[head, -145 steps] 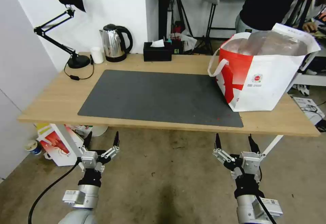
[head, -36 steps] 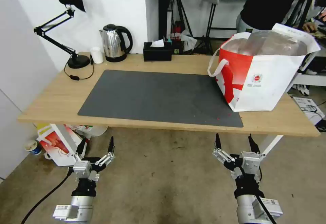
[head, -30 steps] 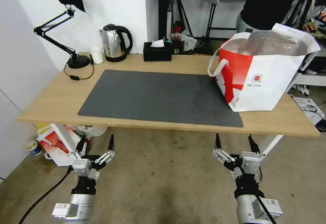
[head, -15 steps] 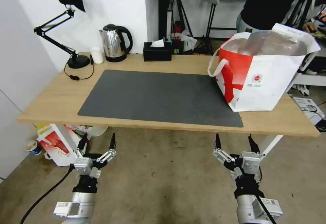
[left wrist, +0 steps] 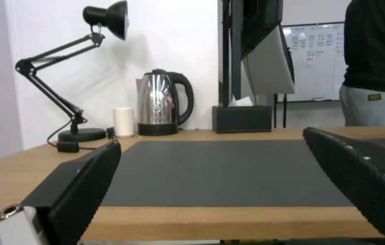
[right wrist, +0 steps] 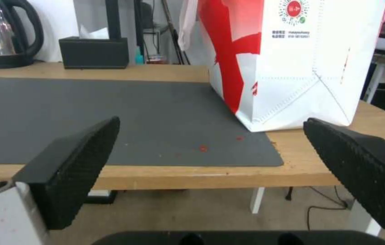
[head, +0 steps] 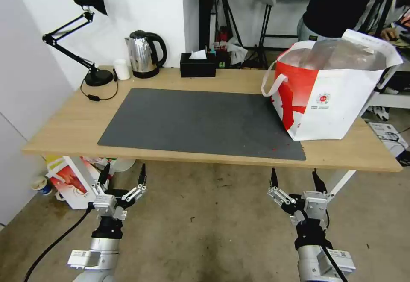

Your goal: Pick up the trash from the table and place it into the takeout bag.

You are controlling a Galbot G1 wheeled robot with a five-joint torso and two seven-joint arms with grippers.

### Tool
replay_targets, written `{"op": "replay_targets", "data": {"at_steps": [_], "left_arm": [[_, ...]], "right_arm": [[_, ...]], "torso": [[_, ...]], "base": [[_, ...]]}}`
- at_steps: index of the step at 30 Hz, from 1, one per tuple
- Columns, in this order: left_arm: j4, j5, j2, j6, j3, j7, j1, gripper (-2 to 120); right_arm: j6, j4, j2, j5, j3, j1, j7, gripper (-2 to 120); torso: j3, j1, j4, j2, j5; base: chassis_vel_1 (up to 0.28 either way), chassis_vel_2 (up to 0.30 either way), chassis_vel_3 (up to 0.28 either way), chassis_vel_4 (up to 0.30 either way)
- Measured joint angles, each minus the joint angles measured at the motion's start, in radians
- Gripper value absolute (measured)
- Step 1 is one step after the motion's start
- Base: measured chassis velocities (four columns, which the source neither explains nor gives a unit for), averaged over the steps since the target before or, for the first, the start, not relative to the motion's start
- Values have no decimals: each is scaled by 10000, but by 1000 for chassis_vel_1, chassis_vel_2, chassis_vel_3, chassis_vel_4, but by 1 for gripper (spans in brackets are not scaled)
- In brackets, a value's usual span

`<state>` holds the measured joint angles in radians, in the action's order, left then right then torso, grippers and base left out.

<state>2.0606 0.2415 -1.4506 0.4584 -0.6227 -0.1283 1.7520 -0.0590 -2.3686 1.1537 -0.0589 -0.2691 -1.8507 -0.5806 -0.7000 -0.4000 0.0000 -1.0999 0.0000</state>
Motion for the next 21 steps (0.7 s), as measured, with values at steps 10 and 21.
{"op": "replay_targets", "data": {"at_steps": [10,21], "left_arm": [[-43,-55,17,57,-31,-41,-21,100],[-50,-64,22,60,-37,-44,-18,100]], "right_arm": [[0,0,0,0,0,0,0,100],[0,0,0,0,0,0,0,100]], "torso": [[0,0,0,0,-1],[0,0,0,0,0]], "base": [[0,0,0,0],[0,0,0,0]]}}
